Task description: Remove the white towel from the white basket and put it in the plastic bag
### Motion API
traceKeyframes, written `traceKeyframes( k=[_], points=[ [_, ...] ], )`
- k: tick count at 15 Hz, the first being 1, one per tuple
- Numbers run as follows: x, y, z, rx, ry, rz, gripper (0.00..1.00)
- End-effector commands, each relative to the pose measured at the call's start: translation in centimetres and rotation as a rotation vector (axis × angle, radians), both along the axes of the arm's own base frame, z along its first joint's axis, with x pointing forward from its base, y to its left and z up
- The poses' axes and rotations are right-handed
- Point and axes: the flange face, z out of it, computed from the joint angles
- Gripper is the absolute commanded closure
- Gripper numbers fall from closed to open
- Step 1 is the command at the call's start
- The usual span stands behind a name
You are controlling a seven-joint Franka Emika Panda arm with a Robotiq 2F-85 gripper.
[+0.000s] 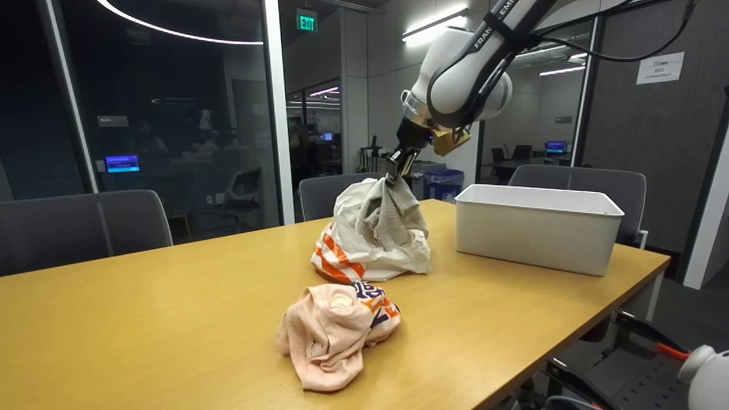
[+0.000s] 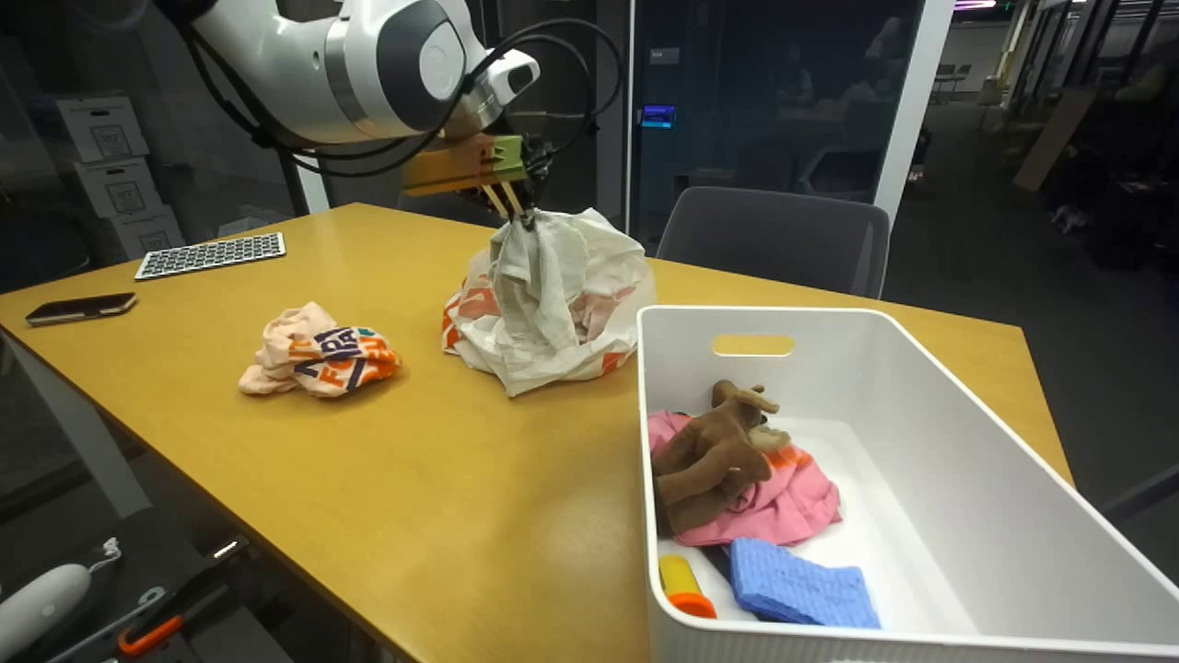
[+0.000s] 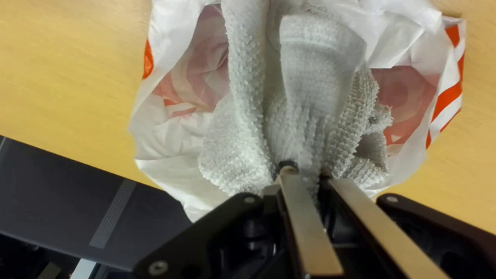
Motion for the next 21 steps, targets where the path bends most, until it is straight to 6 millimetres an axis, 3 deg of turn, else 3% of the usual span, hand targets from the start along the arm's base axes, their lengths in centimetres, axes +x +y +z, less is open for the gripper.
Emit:
traceKeyframes(
  k=[1,6,11,14,18,21],
  points=[
    [0.4,1.6,-1.5,0.029,0.012,0.066,0.99],
    [1.7,2.7,-4.4,0.067,0.020,0.126,0.97],
    [3.2,-0.3,-6.9,0.004,-0.107,0.179,0.96],
    [3.2,-2.1,-10.1,0.005,-0.074,0.176,1.00],
    [3.0,-1.0,-12.6,0.105,-0.034,0.176,1.00],
    [3.2,-0.2,-13.2,0.141,-0.038,0.215,1.00]
  ],
)
